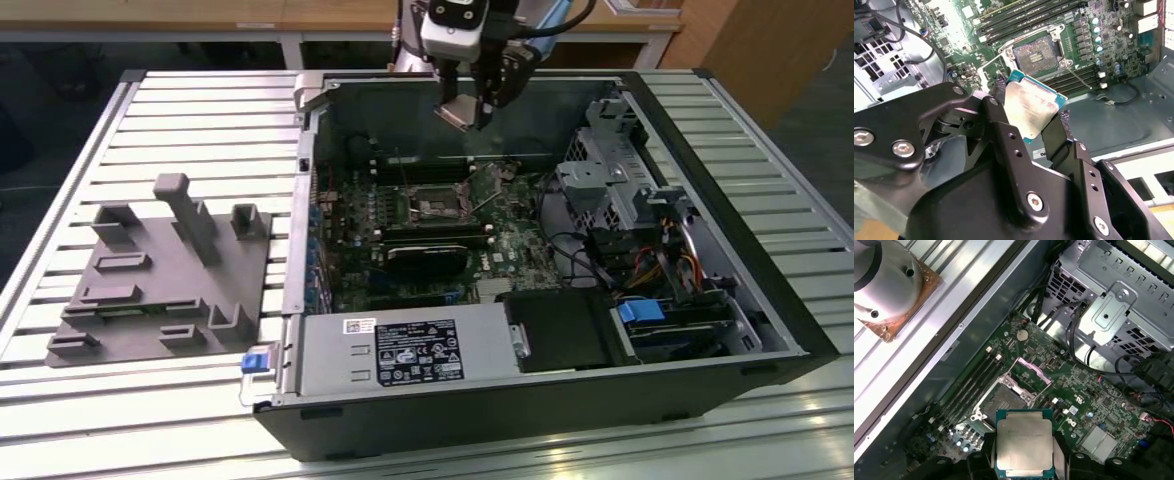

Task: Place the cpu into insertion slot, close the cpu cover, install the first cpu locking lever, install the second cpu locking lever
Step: 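Place the cpu into insertion slot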

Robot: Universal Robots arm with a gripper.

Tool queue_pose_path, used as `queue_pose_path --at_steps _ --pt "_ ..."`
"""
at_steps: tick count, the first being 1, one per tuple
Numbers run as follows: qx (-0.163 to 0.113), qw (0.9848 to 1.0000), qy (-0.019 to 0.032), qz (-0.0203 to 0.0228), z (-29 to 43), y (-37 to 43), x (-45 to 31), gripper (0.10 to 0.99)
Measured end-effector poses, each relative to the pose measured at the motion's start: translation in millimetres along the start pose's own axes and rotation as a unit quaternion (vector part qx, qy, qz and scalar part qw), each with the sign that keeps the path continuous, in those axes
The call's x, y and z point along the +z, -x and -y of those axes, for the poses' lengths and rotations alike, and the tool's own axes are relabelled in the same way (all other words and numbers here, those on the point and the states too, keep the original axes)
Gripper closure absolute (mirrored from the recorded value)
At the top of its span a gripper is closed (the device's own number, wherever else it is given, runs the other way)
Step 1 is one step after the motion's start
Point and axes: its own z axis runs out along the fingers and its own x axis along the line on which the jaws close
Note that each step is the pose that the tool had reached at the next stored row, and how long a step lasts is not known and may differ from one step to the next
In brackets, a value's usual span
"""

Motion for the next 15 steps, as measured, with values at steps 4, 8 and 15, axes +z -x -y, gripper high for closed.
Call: queue_pose_path --at_steps 4,8,15 --pt "0.020 0.9998 0.0003 0.0021 0.0 0.0 0.6 0.545" --pt "0.046 0.9989 0.0006 0.0046 0.1 0.0 1.1 0.545" --pt "0.083 0.9965 0.0013 0.0079 0.1 0.0 1.7 0.545"
